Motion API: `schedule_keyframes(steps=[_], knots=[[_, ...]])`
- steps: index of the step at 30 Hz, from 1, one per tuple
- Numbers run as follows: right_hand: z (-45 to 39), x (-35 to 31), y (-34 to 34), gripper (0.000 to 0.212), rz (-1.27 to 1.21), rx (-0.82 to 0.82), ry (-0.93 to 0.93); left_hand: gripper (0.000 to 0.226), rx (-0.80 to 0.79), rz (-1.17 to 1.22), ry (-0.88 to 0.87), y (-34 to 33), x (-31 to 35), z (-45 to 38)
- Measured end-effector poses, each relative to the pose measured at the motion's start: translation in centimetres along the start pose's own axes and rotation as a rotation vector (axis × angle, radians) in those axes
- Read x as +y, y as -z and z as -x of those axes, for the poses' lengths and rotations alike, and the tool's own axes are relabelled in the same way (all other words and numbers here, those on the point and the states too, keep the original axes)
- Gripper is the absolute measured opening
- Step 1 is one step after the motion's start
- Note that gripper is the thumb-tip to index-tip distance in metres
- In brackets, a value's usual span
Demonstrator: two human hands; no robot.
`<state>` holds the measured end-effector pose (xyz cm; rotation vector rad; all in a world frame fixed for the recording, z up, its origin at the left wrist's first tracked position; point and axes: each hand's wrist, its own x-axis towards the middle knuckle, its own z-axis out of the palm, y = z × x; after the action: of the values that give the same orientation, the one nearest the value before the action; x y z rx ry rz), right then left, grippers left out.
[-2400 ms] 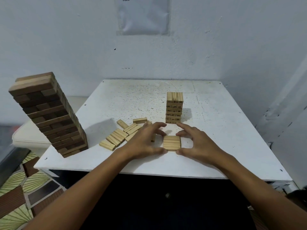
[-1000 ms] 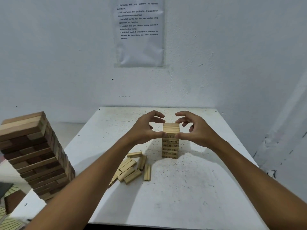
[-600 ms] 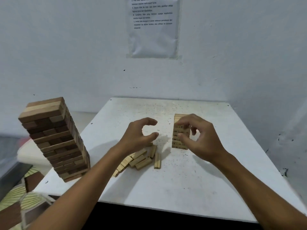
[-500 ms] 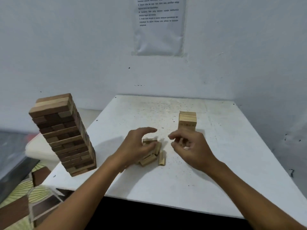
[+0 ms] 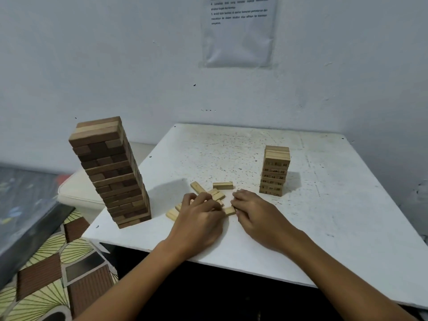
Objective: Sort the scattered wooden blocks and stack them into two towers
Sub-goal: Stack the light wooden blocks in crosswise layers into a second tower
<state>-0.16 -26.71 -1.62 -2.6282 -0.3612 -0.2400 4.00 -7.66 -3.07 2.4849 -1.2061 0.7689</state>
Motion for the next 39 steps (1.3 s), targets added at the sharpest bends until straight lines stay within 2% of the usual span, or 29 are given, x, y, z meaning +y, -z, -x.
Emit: schedule_keyframes(steps=[7, 11, 15, 19, 22, 25, 28, 33, 39], knots=[[2.9, 1.1, 1.5, 0.028, -0.027, 0.008, -0.019, 0.012, -0.022, 0.057, 0.112, -1.0, 1.4, -0.1], [4.6, 1.4, 1.8, 0.026, -0.067, 0.009, 0.013, 0.017, -0.082, 0.252, 0.217, -1.1, 2.6, -0.3], [5.5, 1.1, 2.1, 0.022, -0.111, -0.013, 0.036, 0.033, -0.151, 0.484, 0.289, -0.6, 4.2, -0.7], [6.1, 1.0, 2.3, 0.022, -0.168, 0.018, -0.008, 0.028, -0.17, 0.552, 0.309, -0.3, 4.8, -1.4], [6.5, 1.1, 2.6, 0.027, -0.157, 0.097, -0.094, 0.055, -0.301, 0.485, 0.262, -0.1, 4.0, -1.6], [6.8, 1.4, 3.1, 0.053, -0.048, 0.005, -0.147, 0.079, -0.444, 0.437, 0.178, 0.4, 2.9, -2.2], [6.8, 1.7, 2.9, 0.059, 0.013, -0.058, -0.134, 0.083, -0.504, 0.479, 0.161, 0.3, 2.1, -3.0], [6.5, 2.2, 2.6, 0.05, -0.068, 0.01, -0.156, 0.083, -0.537, 0.558, 0.176, -0.1, 2.0, -4.0], [6.2, 2.6, 2.3, 0.046, -0.137, 0.06, -0.193, 0.085, -0.491, 0.655, 0.181, -0.2, 2.5, -4.4]])
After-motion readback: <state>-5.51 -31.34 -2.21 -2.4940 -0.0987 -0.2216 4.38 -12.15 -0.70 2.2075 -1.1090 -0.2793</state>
